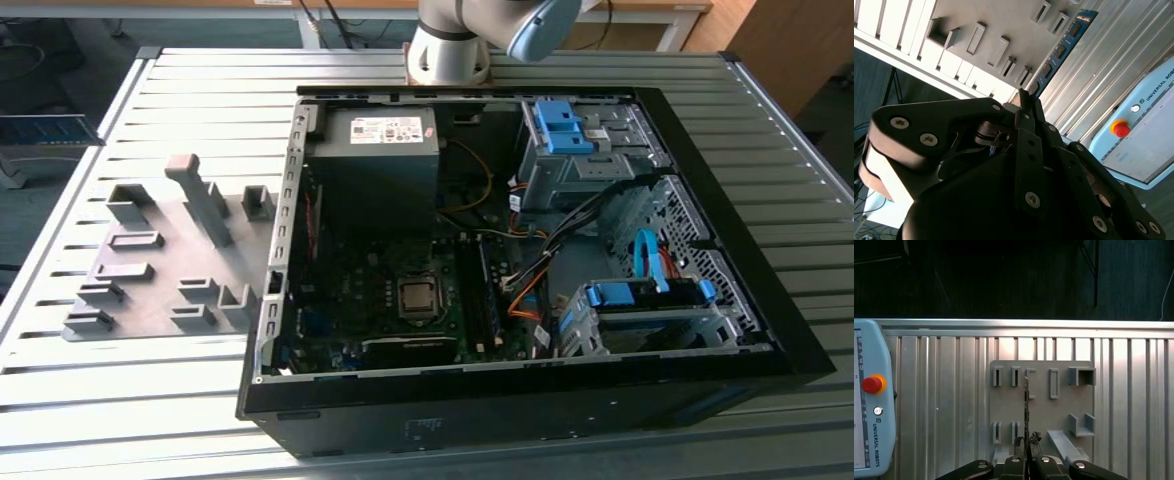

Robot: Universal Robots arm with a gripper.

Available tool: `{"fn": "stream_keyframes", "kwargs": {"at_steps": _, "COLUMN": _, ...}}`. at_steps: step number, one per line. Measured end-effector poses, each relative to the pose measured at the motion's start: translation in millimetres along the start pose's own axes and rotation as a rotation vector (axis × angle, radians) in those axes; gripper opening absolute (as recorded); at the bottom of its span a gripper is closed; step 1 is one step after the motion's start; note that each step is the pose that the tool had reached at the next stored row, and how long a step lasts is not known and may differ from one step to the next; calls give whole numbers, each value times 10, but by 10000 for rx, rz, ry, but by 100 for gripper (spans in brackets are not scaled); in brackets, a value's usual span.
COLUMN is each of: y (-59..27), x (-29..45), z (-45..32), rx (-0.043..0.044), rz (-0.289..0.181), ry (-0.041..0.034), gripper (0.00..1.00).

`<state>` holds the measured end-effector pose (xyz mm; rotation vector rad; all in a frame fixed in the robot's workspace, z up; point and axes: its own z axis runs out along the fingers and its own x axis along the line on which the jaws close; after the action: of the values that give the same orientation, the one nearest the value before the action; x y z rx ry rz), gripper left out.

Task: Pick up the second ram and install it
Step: 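Pick up the second ram and move it above second insertion slot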

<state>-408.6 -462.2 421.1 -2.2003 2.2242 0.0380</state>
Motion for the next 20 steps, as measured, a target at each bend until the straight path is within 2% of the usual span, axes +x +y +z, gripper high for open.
{"fn": "stream_keyframes", "kwargs": {"at_steps": 20, "y": 1, "x": -3, "z": -110, "rx": 0, "rz": 0, "ry": 0, "gripper": 14}}
